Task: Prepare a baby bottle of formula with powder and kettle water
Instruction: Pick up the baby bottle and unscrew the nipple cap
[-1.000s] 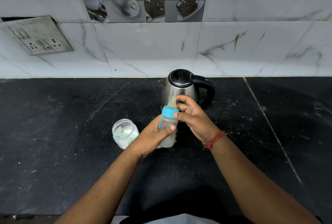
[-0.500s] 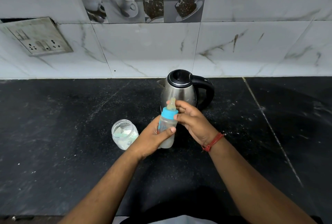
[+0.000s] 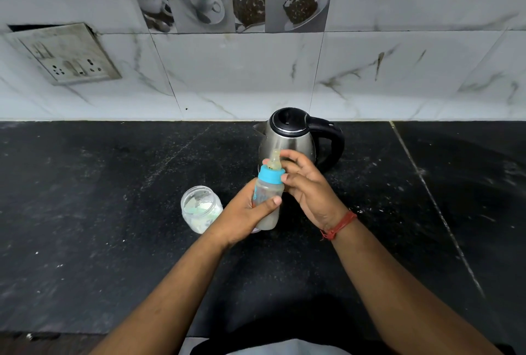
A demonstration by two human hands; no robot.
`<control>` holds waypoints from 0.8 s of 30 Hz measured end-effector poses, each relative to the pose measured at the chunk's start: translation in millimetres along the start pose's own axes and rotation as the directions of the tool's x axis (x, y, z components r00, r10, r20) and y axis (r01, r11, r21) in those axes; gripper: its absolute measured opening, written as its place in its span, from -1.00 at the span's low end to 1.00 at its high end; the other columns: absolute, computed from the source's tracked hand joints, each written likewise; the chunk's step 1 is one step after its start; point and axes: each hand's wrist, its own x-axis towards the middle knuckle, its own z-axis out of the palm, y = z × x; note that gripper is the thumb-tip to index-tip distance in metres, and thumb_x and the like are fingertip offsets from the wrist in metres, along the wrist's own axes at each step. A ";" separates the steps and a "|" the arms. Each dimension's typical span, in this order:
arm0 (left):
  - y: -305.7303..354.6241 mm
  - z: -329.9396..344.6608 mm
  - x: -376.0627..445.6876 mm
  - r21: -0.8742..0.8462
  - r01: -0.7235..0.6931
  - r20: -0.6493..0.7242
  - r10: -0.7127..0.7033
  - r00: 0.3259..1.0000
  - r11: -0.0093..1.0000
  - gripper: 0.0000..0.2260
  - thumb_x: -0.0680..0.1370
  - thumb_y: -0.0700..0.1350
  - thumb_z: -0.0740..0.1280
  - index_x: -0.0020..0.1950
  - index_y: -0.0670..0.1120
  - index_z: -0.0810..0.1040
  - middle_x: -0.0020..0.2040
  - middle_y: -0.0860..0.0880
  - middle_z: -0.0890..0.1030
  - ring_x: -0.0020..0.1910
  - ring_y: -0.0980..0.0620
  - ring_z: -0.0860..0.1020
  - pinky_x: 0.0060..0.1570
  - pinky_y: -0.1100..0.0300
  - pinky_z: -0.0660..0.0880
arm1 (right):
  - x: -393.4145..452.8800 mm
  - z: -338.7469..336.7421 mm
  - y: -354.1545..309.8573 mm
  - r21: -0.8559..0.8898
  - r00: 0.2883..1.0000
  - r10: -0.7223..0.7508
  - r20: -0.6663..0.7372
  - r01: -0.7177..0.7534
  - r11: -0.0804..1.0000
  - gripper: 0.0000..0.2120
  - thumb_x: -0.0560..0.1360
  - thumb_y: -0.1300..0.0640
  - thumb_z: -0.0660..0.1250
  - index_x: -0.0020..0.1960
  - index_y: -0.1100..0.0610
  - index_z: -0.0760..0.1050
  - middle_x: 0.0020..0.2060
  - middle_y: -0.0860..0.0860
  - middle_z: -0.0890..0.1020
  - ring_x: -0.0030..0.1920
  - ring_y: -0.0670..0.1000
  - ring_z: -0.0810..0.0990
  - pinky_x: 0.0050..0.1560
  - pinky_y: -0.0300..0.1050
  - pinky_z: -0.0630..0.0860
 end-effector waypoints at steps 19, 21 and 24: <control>0.8 0.9 4.6 -0.018 0.013 0.037 -0.013 0.999 1.000 -0.65 0.53 0.16 0.43 0.27 0.11 0.53 -0.02 -0.06 0.58 -0.05 -0.08 0.48 -0.02 -0.11 0.41 | 2.3 0.9 -1.5 -0.133 0.999 0.016 0.038 -0.010 0.991 -0.58 0.47 0.13 0.44 0.30 0.17 0.49 0.13 0.09 0.65 0.14 -0.03 0.62 0.19 -0.08 0.56; 1.4 0.2 4.1 -0.007 0.015 0.049 -0.015 0.999 1.000 -0.66 0.53 0.18 0.44 0.26 0.14 0.53 -0.03 0.01 0.60 -0.06 -0.06 0.50 -0.01 -0.07 0.45 | 2.6 -0.1 -2.3 -0.157 0.999 0.001 0.039 0.005 0.988 -0.63 0.47 0.15 0.44 0.25 0.22 0.53 0.06 0.07 0.67 0.10 -0.03 0.64 0.15 -0.09 0.57; 3.3 0.4 3.4 0.025 0.019 0.050 -0.021 0.999 0.999 -0.59 0.52 0.17 0.41 0.31 0.04 0.49 -0.01 0.13 0.63 0.00 0.12 0.57 0.04 0.14 0.51 | 2.4 -0.6 -3.8 -0.130 0.999 -0.039 0.009 0.040 0.991 -0.65 0.48 0.18 0.44 0.23 0.26 0.54 0.02 0.05 0.67 0.09 0.00 0.64 0.16 -0.05 0.58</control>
